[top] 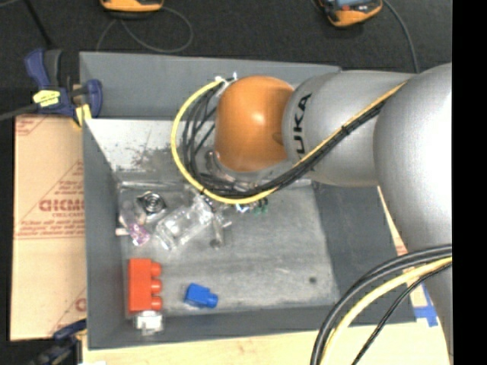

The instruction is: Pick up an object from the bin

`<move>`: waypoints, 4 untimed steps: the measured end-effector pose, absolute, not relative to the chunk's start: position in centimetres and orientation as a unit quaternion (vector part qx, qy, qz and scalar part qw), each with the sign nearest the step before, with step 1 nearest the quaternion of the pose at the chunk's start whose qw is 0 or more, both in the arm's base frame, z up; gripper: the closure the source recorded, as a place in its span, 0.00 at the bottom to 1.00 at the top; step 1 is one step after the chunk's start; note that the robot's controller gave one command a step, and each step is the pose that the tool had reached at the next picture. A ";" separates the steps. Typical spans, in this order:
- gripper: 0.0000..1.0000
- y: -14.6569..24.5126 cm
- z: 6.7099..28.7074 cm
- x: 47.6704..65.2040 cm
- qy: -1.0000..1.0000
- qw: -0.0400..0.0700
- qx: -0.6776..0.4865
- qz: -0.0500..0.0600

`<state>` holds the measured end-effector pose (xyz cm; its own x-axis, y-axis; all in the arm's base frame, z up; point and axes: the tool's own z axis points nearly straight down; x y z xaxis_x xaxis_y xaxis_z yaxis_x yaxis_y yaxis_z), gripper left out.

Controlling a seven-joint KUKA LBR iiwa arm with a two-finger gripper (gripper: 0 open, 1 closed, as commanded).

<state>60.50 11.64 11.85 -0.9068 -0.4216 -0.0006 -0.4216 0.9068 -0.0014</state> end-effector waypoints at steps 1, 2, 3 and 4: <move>0.00 11.4 11.7 62.4 0.962 0.004 -0.272 -0.001; 0.00 11.0 7.1 62.6 0.943 0.004 -0.333 -0.001; 0.00 11.0 7.3 62.8 0.944 0.007 -0.330 0.000; 1.00 11.0 7.5 62.9 0.945 0.009 -0.328 0.000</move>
Offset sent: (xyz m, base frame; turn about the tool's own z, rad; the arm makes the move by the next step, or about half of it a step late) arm 0.0168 -0.0014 -0.0024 -0.1190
